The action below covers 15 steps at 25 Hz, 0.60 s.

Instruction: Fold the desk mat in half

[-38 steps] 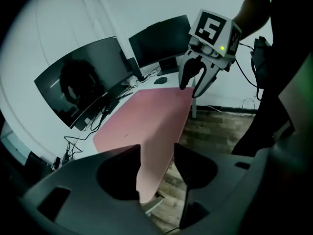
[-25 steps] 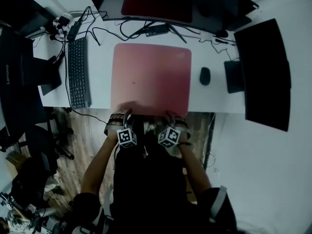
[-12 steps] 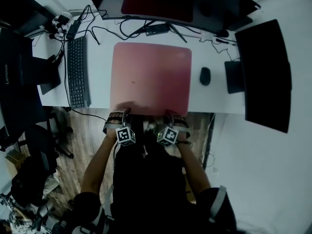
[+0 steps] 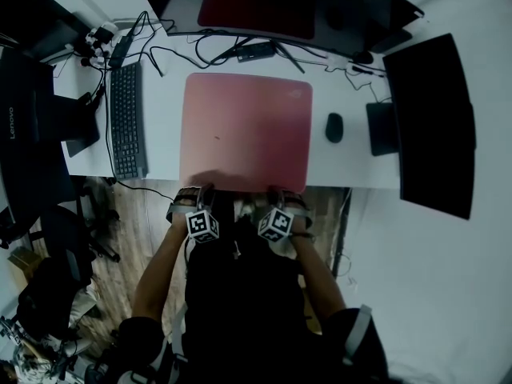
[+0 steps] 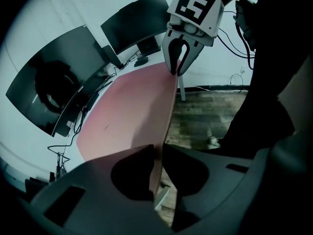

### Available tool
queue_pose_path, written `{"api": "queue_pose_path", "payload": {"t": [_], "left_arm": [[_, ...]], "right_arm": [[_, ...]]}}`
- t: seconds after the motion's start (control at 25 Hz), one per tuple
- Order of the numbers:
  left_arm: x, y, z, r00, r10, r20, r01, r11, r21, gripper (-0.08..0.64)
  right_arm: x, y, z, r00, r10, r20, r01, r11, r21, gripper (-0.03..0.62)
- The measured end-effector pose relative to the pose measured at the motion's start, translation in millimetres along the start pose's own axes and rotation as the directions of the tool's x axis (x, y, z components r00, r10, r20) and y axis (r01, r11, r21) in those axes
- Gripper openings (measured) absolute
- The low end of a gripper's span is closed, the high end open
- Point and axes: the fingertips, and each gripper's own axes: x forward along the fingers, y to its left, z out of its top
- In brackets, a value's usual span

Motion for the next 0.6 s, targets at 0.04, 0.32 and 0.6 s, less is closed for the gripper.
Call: {"api": "queue_pose_path", "payload": {"t": [0.04, 0.32, 0.6], "left_arm": [[-2, 1, 0, 1.000, -0.001, 0.001, 0.001, 1.000, -0.006, 0.051], [-10, 8, 3, 0.999, 0.015, 0.034, -0.013, 0.998, -0.057, 0.026], [-30, 36, 17, 0.997, 0.035, 0.071, -0.028, 0.996, -0.090, 0.019]], "right_arm": [[0, 1, 0, 1.000, 0.005, 0.000, -0.005, 1.000, 0.009, 0.048], [-10, -7, 3, 0.999, 0.032, 0.013, -0.032, 0.999, 0.036, 0.029], [-31, -27, 13, 0.999, 0.033, 0.037, -0.035, 0.997, 0.070, 0.021]]}}
